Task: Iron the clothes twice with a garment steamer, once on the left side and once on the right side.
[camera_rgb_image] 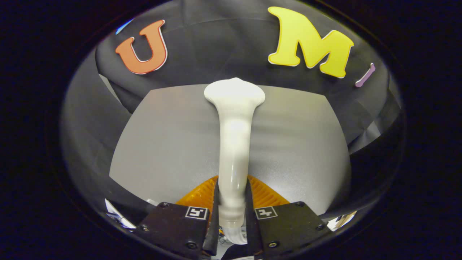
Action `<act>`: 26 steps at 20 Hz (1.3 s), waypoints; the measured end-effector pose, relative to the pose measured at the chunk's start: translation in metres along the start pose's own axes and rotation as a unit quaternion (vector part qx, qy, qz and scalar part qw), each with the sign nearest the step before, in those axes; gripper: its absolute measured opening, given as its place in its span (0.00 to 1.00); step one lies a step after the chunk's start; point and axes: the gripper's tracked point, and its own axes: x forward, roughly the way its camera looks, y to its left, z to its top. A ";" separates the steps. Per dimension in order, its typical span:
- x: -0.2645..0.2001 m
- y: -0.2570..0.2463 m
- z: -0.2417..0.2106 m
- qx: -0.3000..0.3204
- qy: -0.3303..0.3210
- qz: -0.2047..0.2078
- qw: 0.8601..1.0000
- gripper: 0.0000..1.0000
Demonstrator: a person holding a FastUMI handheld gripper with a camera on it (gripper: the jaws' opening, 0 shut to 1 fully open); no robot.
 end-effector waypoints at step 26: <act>-0.341 -0.086 -0.066 0.056 -0.484 0.150 0.860 0.25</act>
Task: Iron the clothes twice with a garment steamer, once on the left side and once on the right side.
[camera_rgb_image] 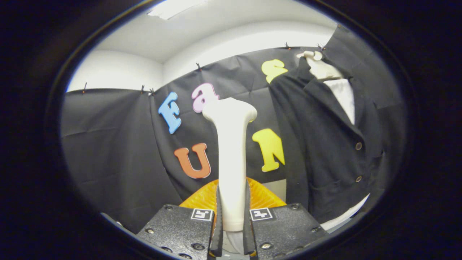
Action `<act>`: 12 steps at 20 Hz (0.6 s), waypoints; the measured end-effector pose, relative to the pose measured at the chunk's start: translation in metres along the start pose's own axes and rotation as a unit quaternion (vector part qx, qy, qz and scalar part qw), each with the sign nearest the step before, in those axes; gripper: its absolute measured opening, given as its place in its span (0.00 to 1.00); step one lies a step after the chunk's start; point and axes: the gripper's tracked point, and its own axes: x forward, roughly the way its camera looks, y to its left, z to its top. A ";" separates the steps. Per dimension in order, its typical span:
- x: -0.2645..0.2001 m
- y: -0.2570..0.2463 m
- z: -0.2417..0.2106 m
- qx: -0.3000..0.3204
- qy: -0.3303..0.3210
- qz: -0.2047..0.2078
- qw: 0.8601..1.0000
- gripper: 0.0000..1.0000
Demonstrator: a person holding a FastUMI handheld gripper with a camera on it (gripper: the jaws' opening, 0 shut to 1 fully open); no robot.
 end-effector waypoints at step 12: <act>-0.121 -0.125 0.088 -0.018 -0.111 -0.111 0.987 0.24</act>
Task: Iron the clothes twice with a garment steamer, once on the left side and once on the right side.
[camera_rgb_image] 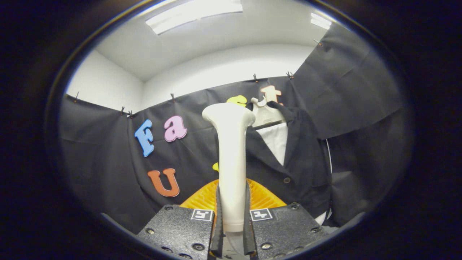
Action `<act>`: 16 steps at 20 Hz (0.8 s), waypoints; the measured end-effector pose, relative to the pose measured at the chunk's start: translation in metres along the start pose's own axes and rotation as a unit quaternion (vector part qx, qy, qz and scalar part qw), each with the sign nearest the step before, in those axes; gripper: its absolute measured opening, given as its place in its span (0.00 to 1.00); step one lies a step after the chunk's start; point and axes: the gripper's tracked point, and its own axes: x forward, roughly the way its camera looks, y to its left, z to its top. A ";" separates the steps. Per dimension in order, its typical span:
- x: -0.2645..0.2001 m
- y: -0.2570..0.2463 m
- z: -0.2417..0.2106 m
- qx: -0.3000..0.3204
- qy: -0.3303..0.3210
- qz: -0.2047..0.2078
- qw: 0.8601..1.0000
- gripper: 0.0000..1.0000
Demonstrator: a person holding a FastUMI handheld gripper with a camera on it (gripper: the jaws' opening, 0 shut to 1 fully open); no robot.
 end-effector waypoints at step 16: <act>0.093 -0.037 -0.048 -0.017 0.084 -0.015 0.996 0.24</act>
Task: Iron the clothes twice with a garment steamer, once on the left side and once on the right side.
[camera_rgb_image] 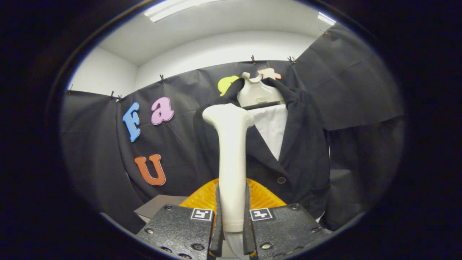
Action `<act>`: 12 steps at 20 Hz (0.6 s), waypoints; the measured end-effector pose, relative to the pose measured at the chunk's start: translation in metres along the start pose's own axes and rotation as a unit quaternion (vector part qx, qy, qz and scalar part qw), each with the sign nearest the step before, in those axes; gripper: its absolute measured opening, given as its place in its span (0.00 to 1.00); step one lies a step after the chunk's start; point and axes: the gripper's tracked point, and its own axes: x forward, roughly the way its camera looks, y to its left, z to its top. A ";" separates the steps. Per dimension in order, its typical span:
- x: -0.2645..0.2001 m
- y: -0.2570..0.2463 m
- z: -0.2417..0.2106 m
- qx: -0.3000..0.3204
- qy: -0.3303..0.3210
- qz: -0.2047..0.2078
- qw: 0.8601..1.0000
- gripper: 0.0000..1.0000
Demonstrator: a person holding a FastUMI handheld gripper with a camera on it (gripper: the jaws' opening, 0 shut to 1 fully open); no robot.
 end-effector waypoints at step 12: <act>0.004 -0.022 -0.062 -0.003 0.065 -0.025 0.998 0.25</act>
